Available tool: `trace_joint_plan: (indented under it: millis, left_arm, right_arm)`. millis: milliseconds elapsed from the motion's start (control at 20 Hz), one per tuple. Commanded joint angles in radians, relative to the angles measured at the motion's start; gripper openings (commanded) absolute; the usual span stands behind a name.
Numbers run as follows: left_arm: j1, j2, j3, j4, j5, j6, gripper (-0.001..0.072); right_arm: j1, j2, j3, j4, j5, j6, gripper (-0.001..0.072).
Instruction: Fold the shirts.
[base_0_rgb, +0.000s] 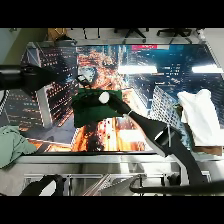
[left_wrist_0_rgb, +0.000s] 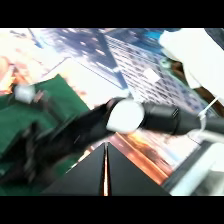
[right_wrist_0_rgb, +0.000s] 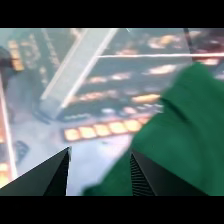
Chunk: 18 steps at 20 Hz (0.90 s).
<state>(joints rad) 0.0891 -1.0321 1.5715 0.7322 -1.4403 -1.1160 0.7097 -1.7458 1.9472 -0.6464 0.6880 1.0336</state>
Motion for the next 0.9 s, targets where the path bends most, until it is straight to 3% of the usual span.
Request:
trace_joint_plan:
  millis: [0, 100, 200, 400, 850]
  left_arm:
    - [0.08, 0.08, -0.05, 0.0, -0.006, 0.008, 0.0016]
    - [0.115, 0.108, -0.06, 0.0, -0.032, 0.008, 0.0016]
    - [0.141, 0.139, -0.089, 0.0, -0.032, 0.008, 0.0016]
    - [0.148, 0.189, -0.174, 0.0, -0.006, 0.008, 0.0017]
    - [0.148, 0.224, -0.326, 0.0, 0.003, 0.008, 0.0017]
  right_arm:
    - [-0.126, 0.069, 0.001, -0.027, 0.225, 0.085, 0.0458]
    - [-0.228, 0.114, 0.001, -0.111, 0.333, 0.165, 0.0613]
    - [-0.319, 0.13, 0.001, -0.192, 0.447, 0.254, 0.0645]
    - [-0.424, 0.108, 0.0, -0.295, 0.615, 0.338, 0.0644]
    - [-0.444, -0.028, -0.002, -0.291, 0.631, 0.355, 0.0645]
